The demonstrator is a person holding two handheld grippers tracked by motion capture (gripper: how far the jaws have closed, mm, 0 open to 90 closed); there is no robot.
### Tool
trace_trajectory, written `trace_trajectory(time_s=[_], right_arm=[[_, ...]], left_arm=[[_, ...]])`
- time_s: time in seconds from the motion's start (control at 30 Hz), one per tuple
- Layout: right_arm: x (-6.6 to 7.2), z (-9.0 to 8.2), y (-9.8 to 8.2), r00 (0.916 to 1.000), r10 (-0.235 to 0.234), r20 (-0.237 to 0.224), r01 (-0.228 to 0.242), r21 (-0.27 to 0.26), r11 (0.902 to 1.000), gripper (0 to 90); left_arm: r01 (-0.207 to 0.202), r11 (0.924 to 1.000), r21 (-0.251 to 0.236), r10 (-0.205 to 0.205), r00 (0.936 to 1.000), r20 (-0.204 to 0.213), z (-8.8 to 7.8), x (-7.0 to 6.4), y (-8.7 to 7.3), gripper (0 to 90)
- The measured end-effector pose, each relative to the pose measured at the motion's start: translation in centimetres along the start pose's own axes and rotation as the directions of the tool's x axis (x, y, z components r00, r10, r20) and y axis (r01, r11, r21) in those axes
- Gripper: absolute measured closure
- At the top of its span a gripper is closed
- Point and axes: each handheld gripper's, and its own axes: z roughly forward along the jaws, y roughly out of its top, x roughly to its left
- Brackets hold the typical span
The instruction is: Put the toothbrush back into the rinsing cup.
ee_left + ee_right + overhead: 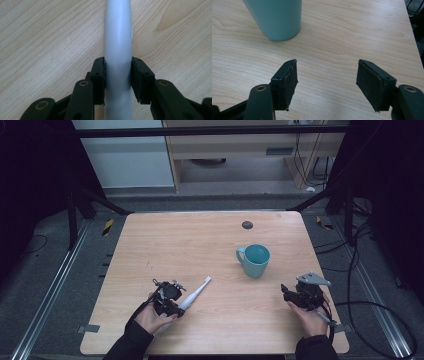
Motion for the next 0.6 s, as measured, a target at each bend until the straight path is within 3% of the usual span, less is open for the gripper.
trace_trajectory(time_s=[0.3, 0.43, 0.6], right_arm=[[0.0, 0.0, 0.0, 1.0, 0.003, 0.0, -0.003, 0.003, 1.0, 33.1], [-0.1, 0.0, 0.0, 1.0, 0.005, 0.001, -0.005, 0.002, 1.0, 33.2], [-0.1, 0.0, 0.0, 1.0, 0.008, 0.001, -0.008, 0.001, 1.0, 33.2]], left_arm=[[-0.025, 0.9997, 0.003, 0.025, 0.9997, 0.002, -0.3, 0.0, -0.1, 65.8], [-0.035, 0.999, -0.028, 0.035, 0.9994, 0.001, -1.2, 0.0, -0.3, 65.8], [-0.019, 0.9957, -0.09, 0.018, 0.9998, -0.011, -2.5, 0.4, -0.5, 65.8]])
